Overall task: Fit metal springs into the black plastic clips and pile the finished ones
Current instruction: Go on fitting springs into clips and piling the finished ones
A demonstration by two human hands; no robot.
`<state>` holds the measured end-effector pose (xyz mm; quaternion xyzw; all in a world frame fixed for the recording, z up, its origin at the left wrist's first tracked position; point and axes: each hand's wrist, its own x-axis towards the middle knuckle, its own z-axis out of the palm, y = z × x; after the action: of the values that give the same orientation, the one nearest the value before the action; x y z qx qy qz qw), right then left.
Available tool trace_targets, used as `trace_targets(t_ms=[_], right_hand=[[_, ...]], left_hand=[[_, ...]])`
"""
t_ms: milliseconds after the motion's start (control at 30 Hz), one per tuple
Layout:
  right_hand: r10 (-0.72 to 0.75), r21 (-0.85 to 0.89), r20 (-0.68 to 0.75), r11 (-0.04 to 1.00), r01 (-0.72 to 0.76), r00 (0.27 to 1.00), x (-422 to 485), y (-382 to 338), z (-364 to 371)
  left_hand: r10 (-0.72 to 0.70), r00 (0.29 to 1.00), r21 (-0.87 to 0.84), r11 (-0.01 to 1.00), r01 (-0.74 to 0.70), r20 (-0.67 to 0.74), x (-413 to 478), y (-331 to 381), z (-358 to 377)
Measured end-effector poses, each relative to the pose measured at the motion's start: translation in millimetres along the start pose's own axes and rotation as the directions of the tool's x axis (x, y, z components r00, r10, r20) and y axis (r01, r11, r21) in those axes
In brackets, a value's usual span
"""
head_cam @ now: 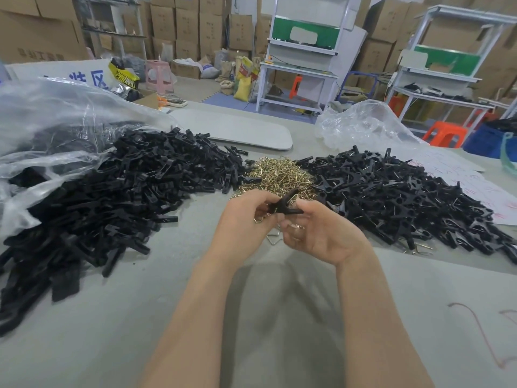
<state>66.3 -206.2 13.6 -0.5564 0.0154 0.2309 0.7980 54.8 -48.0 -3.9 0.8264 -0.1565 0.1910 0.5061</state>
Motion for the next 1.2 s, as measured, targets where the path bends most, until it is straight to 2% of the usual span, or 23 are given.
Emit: trace_targets(t_ms=[133,233,433,533,833,967,1067,1133,1200], right_hand=[[0.011,0.038,0.181,0.999,-0.018,0.983,3.9,9.6,-5.4],[-0.006,0.034,0.218,0.999,-0.001,0.976,9.8,14.7,-11.6],[-0.053,0.116,0.151,0.993,0.035,0.987,16.5,22.3,-12.1],[-0.088,0.095,0.135,0.993,0.075,0.987,17.3,25.6,-9.6],[-0.137,0.085,0.118,0.988,0.128,0.983,16.6,28.4,-6.4],[-0.109,0.078,0.126,0.992,0.099,0.986,16.7,29.2,-5.9],[-0.028,0.01,0.132,1.0,0.027,0.991,15.0,22.2,-4.7],[0.002,-0.113,0.038,0.994,0.002,0.999,10.6,11.3,-3.9],[-0.068,-0.337,-0.089,0.941,0.034,0.994,6.5,4.8,-7.1]], left_hand=[[0.044,0.999,0.034,0.998,-0.044,0.018,-0.9,4.2,-3.7],[0.062,0.998,0.099,0.993,-0.064,0.019,-1.9,6.2,-3.3],[0.126,0.989,0.088,0.987,-0.133,0.071,-0.2,10.6,-6.0],[0.145,0.986,0.09,0.984,-0.152,0.081,-1.1,11.2,-6.5],[0.116,0.989,0.114,0.985,-0.125,0.087,-2.5,10.7,-5.6],[0.072,0.992,0.115,0.99,-0.085,0.107,-2.3,8.1,-6.1],[0.032,0.996,0.074,0.997,-0.038,0.081,-2.2,5.4,-4.7],[-0.006,0.999,0.088,0.996,0.002,0.045,-2.6,3.3,-2.8],[-0.071,0.994,0.188,0.981,0.055,0.081,-2.5,0.8,3.0]])
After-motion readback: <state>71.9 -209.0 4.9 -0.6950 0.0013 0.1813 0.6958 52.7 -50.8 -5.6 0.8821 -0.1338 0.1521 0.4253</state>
